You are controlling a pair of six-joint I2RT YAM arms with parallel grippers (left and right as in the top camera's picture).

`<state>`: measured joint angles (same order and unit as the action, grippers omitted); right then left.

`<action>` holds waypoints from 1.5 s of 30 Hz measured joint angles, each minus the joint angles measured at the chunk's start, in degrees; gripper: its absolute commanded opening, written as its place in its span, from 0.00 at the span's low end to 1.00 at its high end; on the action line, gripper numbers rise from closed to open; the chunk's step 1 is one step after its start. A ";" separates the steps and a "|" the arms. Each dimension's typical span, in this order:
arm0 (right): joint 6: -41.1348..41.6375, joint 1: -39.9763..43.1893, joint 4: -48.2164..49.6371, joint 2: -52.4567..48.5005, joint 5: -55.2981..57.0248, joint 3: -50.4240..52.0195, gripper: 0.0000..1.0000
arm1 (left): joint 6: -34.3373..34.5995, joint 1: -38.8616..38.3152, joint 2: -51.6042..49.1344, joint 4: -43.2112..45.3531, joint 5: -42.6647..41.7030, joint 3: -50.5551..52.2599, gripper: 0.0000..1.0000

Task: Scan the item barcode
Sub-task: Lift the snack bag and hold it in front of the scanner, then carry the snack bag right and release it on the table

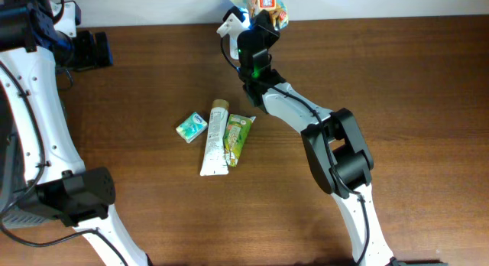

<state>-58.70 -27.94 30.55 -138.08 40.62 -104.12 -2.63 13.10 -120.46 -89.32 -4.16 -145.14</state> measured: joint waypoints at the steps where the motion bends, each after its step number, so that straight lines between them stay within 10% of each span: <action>1: 0.04 0.00 1.33 -0.04 -0.07 0.02 0.04 | 0.00 0.00 0.00 0.00 0.00 0.00 0.99; 8: -4.81 0.35 4.72 0.22 -0.15 0.02 0.04 | 0.00 0.00 0.02 0.00 0.00 0.00 0.99; 12: -3.04 1.03 -11.82 10.99 -1.49 0.11 0.04 | 0.02 0.00 0.00 -0.02 -0.04 0.00 0.99; 17: 24.65 2.84 -53.16 32.85 -25.49 -0.85 0.04 | 0.00 0.07 0.00 -0.02 -0.17 0.00 0.99; 24: 60.61 20.17 -78.93 40.57 -45.75 -0.87 0.04 | 0.00 0.07 0.00 0.02 -0.15 0.00 0.99; 35: 75.19 59.56 -87.93 27.43 -63.28 7.39 0.04 | 0.00 0.07 0.00 0.00 -0.15 0.00 0.99; 42: 73.79 67.52 -94.12 21.55 -64.74 8.57 0.65 | 0.00 0.07 0.00 -0.02 -0.15 0.00 0.99; 45: 72.06 66.95 -102.27 21.55 -65.00 4.81 0.71 | 0.00 0.07 0.00 -0.02 -0.15 0.00 0.99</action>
<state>13.37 39.00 -71.72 -116.53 -24.38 -99.31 -2.63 13.17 -120.46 -89.34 -4.32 -145.14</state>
